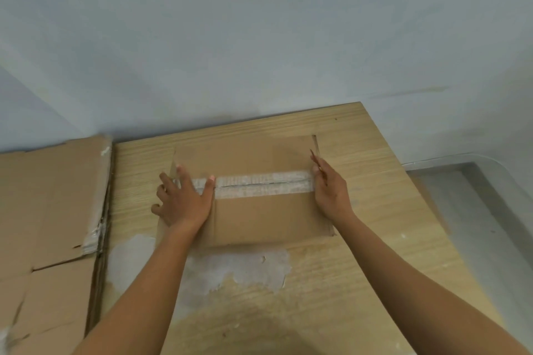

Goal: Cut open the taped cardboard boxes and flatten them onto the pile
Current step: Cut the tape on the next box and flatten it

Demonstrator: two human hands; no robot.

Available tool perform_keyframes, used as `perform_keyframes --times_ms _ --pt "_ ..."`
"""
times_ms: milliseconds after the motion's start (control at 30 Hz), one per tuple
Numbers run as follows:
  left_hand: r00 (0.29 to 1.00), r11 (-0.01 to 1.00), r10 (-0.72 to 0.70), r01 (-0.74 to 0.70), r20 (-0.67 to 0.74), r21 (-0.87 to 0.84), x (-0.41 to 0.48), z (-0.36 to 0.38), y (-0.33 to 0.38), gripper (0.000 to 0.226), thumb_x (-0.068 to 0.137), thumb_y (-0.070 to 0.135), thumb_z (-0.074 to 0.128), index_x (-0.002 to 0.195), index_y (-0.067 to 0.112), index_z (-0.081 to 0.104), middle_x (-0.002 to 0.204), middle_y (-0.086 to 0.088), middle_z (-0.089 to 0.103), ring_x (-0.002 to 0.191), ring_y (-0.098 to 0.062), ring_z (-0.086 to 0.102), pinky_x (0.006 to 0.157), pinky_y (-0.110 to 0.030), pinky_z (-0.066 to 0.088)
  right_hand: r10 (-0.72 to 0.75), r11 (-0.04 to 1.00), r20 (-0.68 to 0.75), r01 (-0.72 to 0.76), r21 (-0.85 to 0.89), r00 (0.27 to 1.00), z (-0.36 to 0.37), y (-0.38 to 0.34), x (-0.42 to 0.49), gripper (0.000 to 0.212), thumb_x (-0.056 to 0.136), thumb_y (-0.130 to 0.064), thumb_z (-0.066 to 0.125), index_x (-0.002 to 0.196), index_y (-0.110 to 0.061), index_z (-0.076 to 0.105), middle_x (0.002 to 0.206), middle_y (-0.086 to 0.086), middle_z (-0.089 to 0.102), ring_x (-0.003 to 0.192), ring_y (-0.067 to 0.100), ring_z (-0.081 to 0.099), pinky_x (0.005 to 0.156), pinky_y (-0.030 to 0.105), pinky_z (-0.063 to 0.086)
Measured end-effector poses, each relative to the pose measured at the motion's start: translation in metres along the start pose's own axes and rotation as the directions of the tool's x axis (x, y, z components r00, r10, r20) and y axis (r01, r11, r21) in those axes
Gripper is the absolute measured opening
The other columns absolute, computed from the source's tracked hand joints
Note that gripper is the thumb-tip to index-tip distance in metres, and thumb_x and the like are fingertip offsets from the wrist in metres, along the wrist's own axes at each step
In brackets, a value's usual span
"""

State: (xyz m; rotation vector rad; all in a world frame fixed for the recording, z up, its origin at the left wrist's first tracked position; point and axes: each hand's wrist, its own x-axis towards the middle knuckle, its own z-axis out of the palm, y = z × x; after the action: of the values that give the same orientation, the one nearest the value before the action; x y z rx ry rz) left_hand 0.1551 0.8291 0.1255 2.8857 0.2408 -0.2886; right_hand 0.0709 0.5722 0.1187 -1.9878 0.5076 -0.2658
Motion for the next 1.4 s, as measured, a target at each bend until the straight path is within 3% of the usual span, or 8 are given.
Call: perform_keyframes --times_ms 167,267,433,633,900,1067,1233,1400 --pt "0.959 0.957 0.283 -0.28 -0.034 0.071 -0.032 0.017 0.016 0.07 0.095 0.061 0.022 0.152 0.021 0.015 0.161 -0.012 -0.004 0.147 -0.03 -0.012 0.114 -0.055 -0.006 0.189 0.979 -0.092 -0.18 0.094 0.978 -0.024 0.008 0.005 0.035 0.103 -0.026 0.034 0.123 -0.011 0.058 0.109 -0.001 0.062 0.097 0.014 0.058 0.089 0.035 0.049" --pt "0.87 0.868 0.493 -0.493 0.014 0.066 -0.066 0.033 0.043 0.086 0.081 0.072 -0.001 0.153 0.026 0.011 0.161 -0.006 -0.005 0.147 -0.024 -0.014 0.115 -0.049 -0.012 0.21 0.976 -0.084 -0.213 -0.031 0.974 -0.037 0.019 0.005 0.036 0.103 -0.025 0.034 0.106 -0.011 0.066 0.081 0.001 0.061 0.064 0.014 0.049 0.061 0.03 0.039" --pt "0.765 0.76 0.641 -0.643 0.055 0.095 -0.095 0.057 0.08 0.089 0.078 0.072 -0.014 0.153 0.028 0.005 0.161 -0.002 -0.008 0.145 -0.015 -0.02 0.114 -0.043 -0.019 0.187 0.97 0.026 -0.181 -0.16 0.982 -0.047 0.022 0.007 0.03 0.101 -0.021 0.041 0.101 -0.009 0.068 0.08 0.003 0.062 0.062 0.014 0.049 0.056 0.028 0.036" --pt "0.735 0.738 0.674 -0.669 -0.067 0.09 -0.1 0.071 0.085 0.081 0.089 0.069 -0.003 0.152 0.025 0.022 0.161 -0.003 0.01 0.148 -0.017 -0.002 0.117 -0.044 -0.01 0.156 0.976 0.188 -0.122 -0.179 0.97 -0.047 0.015 0.011 0.026 0.098 -0.019 0.042 0.084 -0.014 0.064 0.067 -0.009 0.052 0.073 0.016 0.051 0.065 0.026 0.034" --pt "0.739 0.749 0.662 -0.653 -0.123 0.112 -0.102 0.075 0.085 0.068 0.094 0.06 0.018 0.149 0.023 0.03 0.159 -0.004 0.018 0.148 -0.02 0.008 0.118 -0.047 0.001 0.198 0.969 0.149 -0.171 -0.18 0.969 -0.044 0.021 0.014 0.032 0.099 -0.018 0.037 0.097 -0.008 0.067 0.09 -0.008 0.058 0.069 0.011 0.054 0.053 0.013 0.035" --pt "0.74 0.753 0.658 -0.648 -0.138 0.115 -0.101 0.077 0.086 0.066 0.094 0.057 0.022 0.149 0.022 0.031 0.159 -0.004 0.019 0.148 -0.02 0.01 0.119 -0.049 0.006 0.178 0.983 0.199 -0.163 -0.088 0.964 -0.05 0.026 0.012 0.027 0.096 -0.016 0.042 0.082 -0.013 0.064 0.064 -0.01 0.052 0.062 0.01 0.049 0.056 0.024 0.035" --pt "0.739 0.753 0.658 -0.645 -0.145 0.133 -0.101 0.078 0.086 0.065 0.094 0.056 0.023 0.148 0.021 0.034 0.158 -0.005 0.022 0.147 -0.021 0.013 0.118 -0.05 0.009 0.177 0.983 0.205 -0.165 -0.077 0.963 -0.048 0.028 0.011 0.027 0.097 -0.016 0.041 0.084 -0.012 0.064 0.067 -0.014 0.051 0.064 0.003 0.048 0.057 0.02 0.035" --pt "0.74 0.754 0.657 -0.644 -0.14 0.133 -0.1 0.079 0.086 0.065 0.094 0.056 0.022 0.148 0.021 0.033 0.158 -0.005 0.021 0.148 -0.021 0.012 0.119 -0.049 0.007 0.156 0.98 0.21 -0.125 -0.154 0.965 -0.048 0.021 0.013 0.03 0.097 -0.015 0.039 0.088 -0.008 0.067 0.071 -0.007 0.06 0.063 0.014 0.054 0.056 0.025 0.041"
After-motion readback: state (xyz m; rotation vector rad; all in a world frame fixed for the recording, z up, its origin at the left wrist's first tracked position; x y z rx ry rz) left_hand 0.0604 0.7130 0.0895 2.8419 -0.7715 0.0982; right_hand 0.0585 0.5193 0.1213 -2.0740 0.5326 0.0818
